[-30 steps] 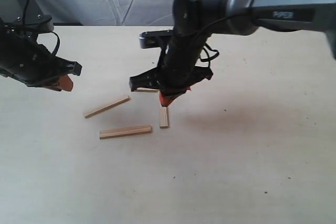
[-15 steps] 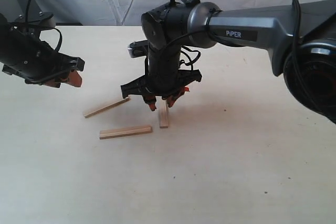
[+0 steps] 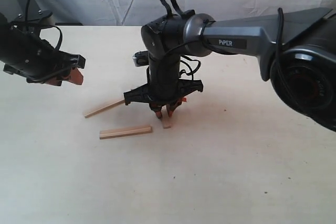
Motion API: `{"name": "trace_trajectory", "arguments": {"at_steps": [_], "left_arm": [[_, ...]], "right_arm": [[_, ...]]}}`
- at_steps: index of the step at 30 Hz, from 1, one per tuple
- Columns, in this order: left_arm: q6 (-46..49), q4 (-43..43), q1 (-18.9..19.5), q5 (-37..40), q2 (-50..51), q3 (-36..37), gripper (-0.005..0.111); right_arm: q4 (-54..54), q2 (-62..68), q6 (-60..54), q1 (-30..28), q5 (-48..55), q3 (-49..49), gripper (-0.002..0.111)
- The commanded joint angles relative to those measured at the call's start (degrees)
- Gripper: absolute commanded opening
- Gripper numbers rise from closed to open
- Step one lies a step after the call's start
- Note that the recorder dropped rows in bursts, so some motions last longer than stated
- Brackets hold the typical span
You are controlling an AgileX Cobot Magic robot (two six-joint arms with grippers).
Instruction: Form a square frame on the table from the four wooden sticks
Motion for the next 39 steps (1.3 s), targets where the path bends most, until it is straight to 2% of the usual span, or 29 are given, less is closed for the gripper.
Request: {"name": "trace_trajectory", "arguments": {"at_steps": [1, 4, 10, 15, 21, 29, 31, 33, 38, 39], "left_arm": [[2.0, -0.4, -0.8, -0.7, 0.1, -0.3, 0.051], [8.4, -0.7, -2.4, -1.2, 0.1, -0.3, 0.051], [20.5, -0.7, -6.0, -3.6, 0.5, -0.3, 0.051], [32.6, -0.7, -9.1, -4.0, 4.6, -0.3, 0.059], [33.5, -0.8, -10.7, -11.0, 10.3, -0.3, 0.059], [33.5, -1.9, -10.7, -11.6, 14.5, -0.3, 0.058], [33.5, -2.7, -10.9, -11.8, 15.1, -0.3, 0.052], [33.5, -3.7, -10.9, -11.6, 15.6, -0.3, 0.04], [29.5, -10.7, -10.9, -10.7, 15.6, -0.3, 0.0], [28.7, -12.2, -10.9, -10.7, 15.6, -0.3, 0.0]], "right_arm": [[0.0, -3.8, -0.1, -0.3, 1.5, -0.3, 0.0], [-0.8, -6.8, -0.5, -2.0, 4.0, -0.3, 0.0], [-2.3, -12.3, -1.9, -9.5, 9.0, -0.2, 0.0], [-1.0, -14.8, -2.5, -13.0, 9.7, -0.2, 0.0], [0.3, -14.8, -5.0, -13.1, 9.5, -0.2, 0.0], [0.6, -14.8, -5.4, -13.1, 9.4, -0.2, 0.0], [0.6, -14.8, -5.4, -13.1, 8.9, -0.2, 0.0], [0.6, -14.8, -5.4, -13.1, 8.6, -0.2, 0.0], [0.7, -14.8, -5.4, -13.1, 8.6, -0.2, 0.0], [0.7, -14.8, -4.8, -13.1, 8.7, -0.2, 0.0]]}}
